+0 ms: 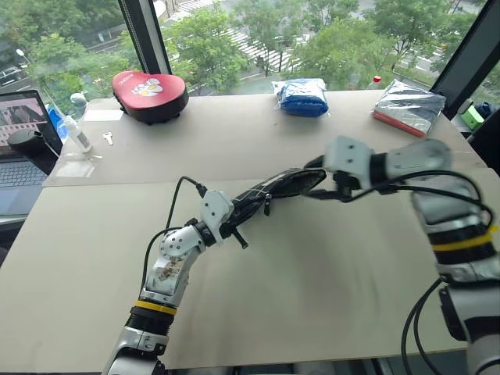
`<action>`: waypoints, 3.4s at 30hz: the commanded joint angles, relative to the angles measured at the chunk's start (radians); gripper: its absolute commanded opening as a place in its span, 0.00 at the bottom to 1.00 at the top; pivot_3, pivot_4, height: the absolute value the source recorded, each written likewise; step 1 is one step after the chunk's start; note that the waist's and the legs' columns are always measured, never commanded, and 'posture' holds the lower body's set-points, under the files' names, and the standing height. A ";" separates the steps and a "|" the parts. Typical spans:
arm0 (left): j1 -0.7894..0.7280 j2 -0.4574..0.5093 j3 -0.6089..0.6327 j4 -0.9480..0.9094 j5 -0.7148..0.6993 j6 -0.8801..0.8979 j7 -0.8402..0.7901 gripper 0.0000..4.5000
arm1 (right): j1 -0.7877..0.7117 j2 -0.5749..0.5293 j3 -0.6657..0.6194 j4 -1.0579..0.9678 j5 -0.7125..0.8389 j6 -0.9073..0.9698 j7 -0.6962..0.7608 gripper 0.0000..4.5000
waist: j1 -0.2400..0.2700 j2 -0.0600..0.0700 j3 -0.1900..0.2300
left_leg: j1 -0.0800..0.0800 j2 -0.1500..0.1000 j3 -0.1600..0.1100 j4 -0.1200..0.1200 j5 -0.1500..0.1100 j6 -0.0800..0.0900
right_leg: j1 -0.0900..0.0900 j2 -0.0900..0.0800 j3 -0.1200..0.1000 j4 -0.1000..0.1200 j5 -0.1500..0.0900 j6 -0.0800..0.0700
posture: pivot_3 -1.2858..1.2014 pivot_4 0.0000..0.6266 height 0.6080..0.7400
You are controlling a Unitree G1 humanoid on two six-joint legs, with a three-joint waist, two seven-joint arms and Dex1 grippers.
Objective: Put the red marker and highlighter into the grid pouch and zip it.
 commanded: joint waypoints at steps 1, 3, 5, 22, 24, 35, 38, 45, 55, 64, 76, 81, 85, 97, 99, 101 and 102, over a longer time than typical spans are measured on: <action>-0.009 0.004 0.001 -0.022 -0.007 -0.008 0.000 0.00 | 0.046 -0.018 -0.132 -0.125 0.248 0.215 0.017 0.71 | -0.004 0.000 0.000 | 0.000 0.000 0.000 0.000 0.000 0.000 | 0.000 0.000 0.000 0.000 0.000 0.000 | 0.52 0.24 1.00; -0.008 0.005 0.001 -0.021 -0.005 -0.010 -0.001 0.00 | 0.121 -0.028 -0.121 -0.194 0.280 0.277 -0.007 0.71 | -0.002 0.000 0.000 | 0.001 0.000 0.001 0.000 -0.001 0.001 | 0.000 0.000 0.001 0.000 0.000 0.000 | 0.52 0.24 1.00; -0.010 0.005 0.000 -0.019 -0.005 -0.011 -0.001 0.00 | 0.201 -0.032 -0.062 -0.253 0.240 0.284 -0.055 0.71 | 0.000 0.000 0.000 | 0.001 0.000 0.000 0.000 -0.001 0.001 | 0.000 0.000 0.000 0.000 0.000 0.000 | 0.52 0.24 1.00; -0.020 0.009 -0.010 -0.015 -0.007 -0.011 -0.010 0.00 | 0.175 0.351 0.143 -0.149 -0.037 0.309 -0.619 0.71 | -0.003 0.000 0.000 | 0.002 -0.001 0.002 0.001 0.000 -0.001 | -0.001 0.000 0.001 0.001 0.002 0.000 | 0.52 0.24 1.00; -0.022 0.009 -0.011 -0.014 -0.007 -0.012 -0.011 0.00 | 0.166 0.365 0.141 -0.144 -0.030 0.317 -0.627 0.71 | -0.004 0.000 0.000 | 0.002 -0.001 0.002 0.001 0.000 -0.001 | -0.001 0.000 0.001 0.001 0.002 -0.001 | 0.52 0.24 1.00; -0.017 0.008 -0.011 -0.013 -0.007 -0.015 -0.013 0.00 | 0.156 0.375 0.124 -0.152 -0.001 0.329 -0.613 0.10 | -0.006 0.000 0.000 | 0.002 -0.001 0.002 0.001 0.000 -0.001 | -0.001 0.000 0.001 0.001 0.002 0.000 | 0.52 0.24 1.00; -0.016 0.007 -0.013 -0.012 -0.006 -0.016 -0.013 0.00 | 0.158 0.363 0.119 -0.157 0.002 0.336 -0.606 0.02 | -0.006 0.000 0.000 | 0.002 -0.001 0.002 0.001 0.000 -0.001 | -0.001 0.000 0.001 0.001 0.002 0.000 | 0.52 0.24 1.00; -0.019 0.000 -0.018 -0.007 -0.002 -0.022 -0.011 0.00 | 0.173 0.304 0.098 -0.181 0.020 0.327 -0.565 0.02 | -0.006 0.000 0.000 | 0.002 -0.001 0.002 0.001 0.000 -0.001 | -0.001 0.000 0.001 0.001 0.002 0.000 | 0.52 0.24 1.00; -0.013 -0.003 -0.019 -0.004 0.000 -0.028 -0.003 0.00 | 0.180 -0.027 -0.033 0.006 -0.015 0.230 -0.452 0.02 | -0.001 0.000 0.000 | 0.002 -0.001 0.002 0.001 0.000 0.000 | 0.000 0.000 0.001 0.000 0.002 0.000 | 0.52 0.24 1.00; -0.013 -0.006 -0.018 -0.002 -0.001 -0.031 0.002 0.00 | 0.146 -0.064 -0.080 0.142 -0.017 0.148 -0.438 0.02 | -0.005 -0.001 0.000 | 0.002 0.000 0.004 0.001 0.000 0.000 | 0.000 0.000 0.001 0.000 0.002 0.000 | 0.52 0.24 1.00; -0.017 -0.005 -0.037 -0.005 -0.023 -0.049 -0.059 0.00 | 0.225 -0.065 -0.185 0.025 0.202 0.302 -0.299 0.73 | 0.006 -0.001 0.000 | 0.001 0.000 0.003 0.001 0.000 0.000 | 0.000 0.000 0.001 0.000 0.002 0.000 | 0.52 0.24 1.00; -0.039 0.018 -0.046 0.002 -0.050 -0.076 -0.164 0.00 | 0.369 -0.194 -0.300 -0.049 0.259 0.282 -0.188 0.73 | 0.010 -0.001 0.000 | 0.001 -0.001 0.003 0.001 -0.001 0.001 | 0.000 0.000 0.001 0.000 0.002 0.000 | 0.52 0.24 1.00; -0.063 0.049 -0.055 0.024 -0.073 -0.111 -0.266 0.00 | 0.520 -0.231 -0.445 -0.119 0.303 0.268 -0.146 0.73 | 0.011 -0.001 0.000 | 0.001 0.000 0.003 0.001 -0.001 0.001 | 0.000 0.000 0.000 0.000 0.002 0.000 | 0.52 0.24 1.00; -0.102 0.074 -0.124 0.175 -0.015 -0.242 -0.415 0.19 | 0.668 -0.160 -0.541 -0.147 0.292 0.234 -0.252 0.75 | 0.005 -0.001 0.001 | 0.004 0.000 0.005 0.001 -0.001 0.002 | 0.003 -0.001 0.002 0.001 0.002 0.000 | 0.52 0.24 1.00; -0.091 0.078 -0.129 0.134 -0.056 -0.178 -0.446 0.32 | 0.669 -0.162 -0.541 -0.139 0.289 0.229 -0.257 0.75 | 0.005 -0.001 0.001 | 0.004 0.000 0.005 0.001 -0.001 0.002 | 0.003 -0.001 0.002 0.001 0.002 0.000 | 0.52 0.24 1.00; -0.080 0.073 -0.109 0.099 -0.098 -0.108 -0.438 0.47 | 0.658 -0.169 -0.538 -0.115 0.283 0.220 -0.259 0.75 | 0.003 -0.001 0.001 | 0.004 0.000 0.005 0.001 -0.002 0.002 | 0.003 -0.001 0.002 0.000 0.002 0.000 | 0.52 0.24 1.00; -0.077 0.072 -0.102 0.088 -0.110 -0.086 -0.432 0.56 | 0.655 -0.172 -0.537 -0.108 0.283 0.217 -0.260 0.75 | 0.003 -0.001 0.001 | 0.004 0.000 0.005 0.001 -0.002 0.002 | 0.003 -0.001 0.002 0.000 0.002 0.000 | 0.52 0.24 1.00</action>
